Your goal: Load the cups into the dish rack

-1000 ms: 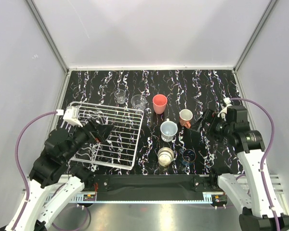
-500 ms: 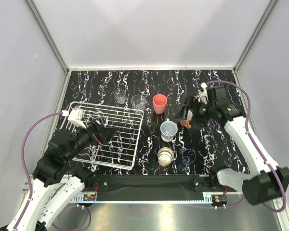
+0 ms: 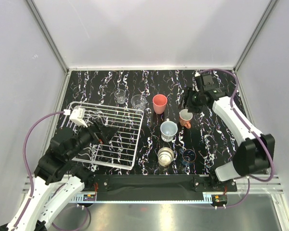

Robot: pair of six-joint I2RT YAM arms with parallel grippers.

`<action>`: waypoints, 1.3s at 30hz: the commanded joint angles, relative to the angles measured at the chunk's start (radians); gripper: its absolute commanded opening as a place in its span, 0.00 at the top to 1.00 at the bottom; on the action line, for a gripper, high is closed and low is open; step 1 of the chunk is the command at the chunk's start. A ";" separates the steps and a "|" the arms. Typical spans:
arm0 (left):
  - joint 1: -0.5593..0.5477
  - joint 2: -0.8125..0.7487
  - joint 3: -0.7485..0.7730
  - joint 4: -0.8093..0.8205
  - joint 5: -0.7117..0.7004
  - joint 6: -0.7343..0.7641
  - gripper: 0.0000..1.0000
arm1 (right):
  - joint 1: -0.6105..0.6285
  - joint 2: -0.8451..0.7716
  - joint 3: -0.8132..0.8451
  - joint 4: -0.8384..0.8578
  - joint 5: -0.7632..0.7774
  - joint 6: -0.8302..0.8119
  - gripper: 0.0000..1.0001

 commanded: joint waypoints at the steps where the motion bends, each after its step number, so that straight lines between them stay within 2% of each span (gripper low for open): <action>1: -0.002 0.018 -0.003 0.069 0.037 -0.013 0.05 | 0.003 0.056 0.030 0.052 0.037 -0.028 0.38; 5: -0.002 0.018 -0.009 0.074 0.037 -0.015 0.05 | 0.002 0.157 0.047 0.062 0.051 -0.045 0.37; 12: -0.002 0.011 -0.015 0.066 0.031 -0.013 0.05 | 0.003 0.242 0.061 0.090 0.068 -0.046 0.38; 14: -0.002 0.015 -0.021 0.074 0.037 -0.019 0.05 | 0.003 0.268 0.061 0.095 0.065 -0.046 0.42; 19: -0.002 0.027 -0.026 0.087 0.056 -0.027 0.05 | 0.006 0.297 0.041 0.131 0.066 -0.039 0.44; 22: -0.002 0.033 -0.024 0.084 0.056 -0.025 0.05 | 0.008 0.315 0.041 0.142 0.072 -0.037 0.48; 26: -0.002 0.035 -0.024 0.089 0.057 -0.025 0.05 | 0.009 0.351 0.049 0.145 0.077 -0.034 0.59; 30: -0.002 0.042 -0.026 0.094 0.065 -0.028 0.05 | 0.014 0.372 0.056 0.142 0.098 -0.023 0.60; 33: -0.002 0.053 -0.024 0.097 0.079 -0.033 0.05 | 0.015 0.378 0.050 0.136 0.127 -0.017 0.68; 39: -0.002 0.094 -0.009 0.107 0.160 -0.035 0.09 | 0.015 0.299 -0.005 0.167 0.150 -0.006 0.82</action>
